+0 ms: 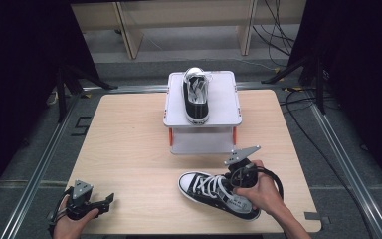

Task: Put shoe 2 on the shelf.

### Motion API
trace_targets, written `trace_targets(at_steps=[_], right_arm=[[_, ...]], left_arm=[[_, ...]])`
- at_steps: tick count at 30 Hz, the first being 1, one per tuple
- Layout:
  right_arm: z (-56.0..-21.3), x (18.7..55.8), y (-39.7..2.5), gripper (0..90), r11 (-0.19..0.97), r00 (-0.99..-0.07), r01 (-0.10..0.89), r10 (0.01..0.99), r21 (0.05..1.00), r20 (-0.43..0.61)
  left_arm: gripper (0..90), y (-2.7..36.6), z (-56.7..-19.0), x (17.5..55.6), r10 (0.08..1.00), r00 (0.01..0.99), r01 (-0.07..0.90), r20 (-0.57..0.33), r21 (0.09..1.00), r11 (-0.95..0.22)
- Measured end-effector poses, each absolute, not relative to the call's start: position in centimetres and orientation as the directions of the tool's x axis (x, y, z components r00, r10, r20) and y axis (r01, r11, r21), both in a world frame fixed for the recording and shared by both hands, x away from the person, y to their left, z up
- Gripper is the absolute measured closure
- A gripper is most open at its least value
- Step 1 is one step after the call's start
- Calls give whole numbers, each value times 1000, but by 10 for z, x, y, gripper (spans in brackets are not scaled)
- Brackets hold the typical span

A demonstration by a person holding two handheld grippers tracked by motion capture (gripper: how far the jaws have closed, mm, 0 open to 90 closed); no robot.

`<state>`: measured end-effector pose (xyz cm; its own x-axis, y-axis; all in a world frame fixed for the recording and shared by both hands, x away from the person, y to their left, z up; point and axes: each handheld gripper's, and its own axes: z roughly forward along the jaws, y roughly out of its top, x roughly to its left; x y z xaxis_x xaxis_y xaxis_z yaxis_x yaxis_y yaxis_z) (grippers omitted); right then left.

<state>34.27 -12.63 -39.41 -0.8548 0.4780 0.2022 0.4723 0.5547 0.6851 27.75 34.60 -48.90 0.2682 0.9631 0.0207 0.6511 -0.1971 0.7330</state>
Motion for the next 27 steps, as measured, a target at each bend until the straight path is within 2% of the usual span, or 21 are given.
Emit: trace_targets(at_steps=[7, 14, 23, 27], right_arm=[[-347, 345, -133, 850, 542, -872, 433, 454, 720, 182], [-296, 349, -149, 850, 533, -879, 373, 464, 759, 106], [-257, 366, -185, 850, 475, -847, 401, 519, 783, 119], [-244, 376, -197, 850, 461, -811, 430, 574, 776, 109]], left_arm=[[153, 345, -487, 277, 963, 268, 648, 24, 735, -199], [153, 344, -488, 277, 963, 270, 646, 18, 738, -195], [153, 345, -487, 277, 963, 268, 642, 19, 741, -194], [153, 346, -488, 278, 962, 270, 645, 33, 736, -206]])
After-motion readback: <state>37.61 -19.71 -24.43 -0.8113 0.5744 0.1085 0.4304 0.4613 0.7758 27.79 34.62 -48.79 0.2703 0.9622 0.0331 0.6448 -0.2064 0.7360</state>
